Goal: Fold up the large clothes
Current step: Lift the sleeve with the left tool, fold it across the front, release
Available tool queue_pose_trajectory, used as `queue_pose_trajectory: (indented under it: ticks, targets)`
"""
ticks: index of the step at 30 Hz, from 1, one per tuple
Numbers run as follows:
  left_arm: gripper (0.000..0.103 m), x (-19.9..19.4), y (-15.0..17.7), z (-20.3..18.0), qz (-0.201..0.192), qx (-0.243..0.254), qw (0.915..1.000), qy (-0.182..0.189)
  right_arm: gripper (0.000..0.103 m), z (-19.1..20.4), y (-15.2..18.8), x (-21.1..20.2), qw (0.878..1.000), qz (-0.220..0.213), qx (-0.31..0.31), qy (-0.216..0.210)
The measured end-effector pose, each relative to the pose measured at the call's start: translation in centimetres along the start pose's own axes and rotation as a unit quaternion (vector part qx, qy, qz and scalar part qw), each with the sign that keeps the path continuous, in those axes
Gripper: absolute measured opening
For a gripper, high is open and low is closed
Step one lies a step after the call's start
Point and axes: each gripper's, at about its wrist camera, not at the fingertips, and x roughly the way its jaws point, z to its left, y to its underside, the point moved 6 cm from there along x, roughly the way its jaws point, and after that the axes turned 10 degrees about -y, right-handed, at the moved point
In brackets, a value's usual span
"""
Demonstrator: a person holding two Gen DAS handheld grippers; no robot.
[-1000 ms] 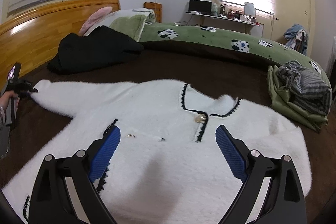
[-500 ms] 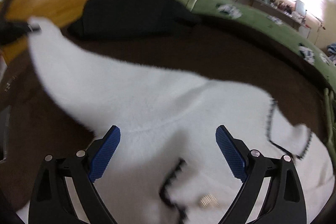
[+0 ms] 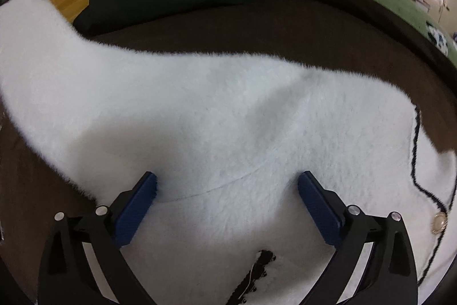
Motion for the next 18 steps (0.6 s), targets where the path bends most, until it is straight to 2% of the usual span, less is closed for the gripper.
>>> queue_pose_trajectory:
  ticks: [9,14,18]
  targets:
    - [0.011,-3.1,-1.9,-3.4,-0.013,0.023,0.9995,0.017,0.097,-0.4,-0.4,-0.4,1.0,-0.006,0.005,-0.003]
    - [0.011,-4.9,-3.2,-6.5,-0.02,0.029,0.9989,0.03,0.097,-2.9,-0.5,-2.9,0.993,-0.03,0.104,-0.048]
    - [0.011,-7.7,-4.2,-11.3,-0.045,0.069,0.9953,0.051,0.097,-5.2,0.2,-6.9,0.992,-0.052,0.111,-0.023]
